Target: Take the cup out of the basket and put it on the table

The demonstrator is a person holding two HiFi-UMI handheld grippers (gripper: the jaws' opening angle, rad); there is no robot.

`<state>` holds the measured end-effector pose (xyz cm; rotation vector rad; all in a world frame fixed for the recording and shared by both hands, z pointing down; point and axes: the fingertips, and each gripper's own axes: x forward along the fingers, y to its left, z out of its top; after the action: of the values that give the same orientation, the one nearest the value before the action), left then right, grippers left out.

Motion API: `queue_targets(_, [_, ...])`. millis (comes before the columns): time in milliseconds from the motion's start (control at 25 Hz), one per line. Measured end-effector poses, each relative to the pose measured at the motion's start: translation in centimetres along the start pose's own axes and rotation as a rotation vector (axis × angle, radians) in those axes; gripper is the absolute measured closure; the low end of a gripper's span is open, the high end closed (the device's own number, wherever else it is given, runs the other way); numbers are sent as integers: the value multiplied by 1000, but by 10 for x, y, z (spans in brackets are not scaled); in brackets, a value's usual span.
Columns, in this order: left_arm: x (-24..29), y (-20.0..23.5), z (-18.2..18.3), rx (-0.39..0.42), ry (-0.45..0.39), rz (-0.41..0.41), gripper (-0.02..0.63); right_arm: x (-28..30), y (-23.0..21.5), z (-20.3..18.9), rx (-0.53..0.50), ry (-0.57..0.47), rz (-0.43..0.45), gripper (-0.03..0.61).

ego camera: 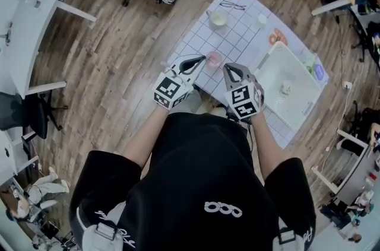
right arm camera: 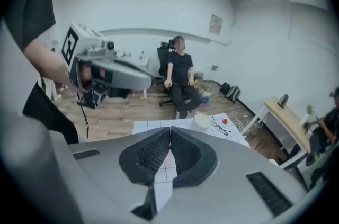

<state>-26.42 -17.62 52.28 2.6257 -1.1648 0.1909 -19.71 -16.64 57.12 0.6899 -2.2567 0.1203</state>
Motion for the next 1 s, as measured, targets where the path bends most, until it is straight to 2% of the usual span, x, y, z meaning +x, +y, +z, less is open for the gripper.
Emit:
queue_targets(160, [25, -33, 21, 29, -15, -81, 606, -60, -28, 15, 161, -230, -75, 554])
queue_targets(360, [63, -89, 47, 74, -36, -257, 606, -136, -54, -4, 295, -400, -256, 554])
queue_targets(560, [98, -151, 61, 103, -44, -400, 606, -202, -71, -45, 386, -478, -402, 554])
queue_targets(720, [118, -194, 64, 123, -34, -494, 606, -249, -82, -79, 445, -492, -516, 554])
queue_targets(1000, [135, -247, 63, 145, -24, -582, 605, -297, -91, -118, 503, -506, -612, 554])
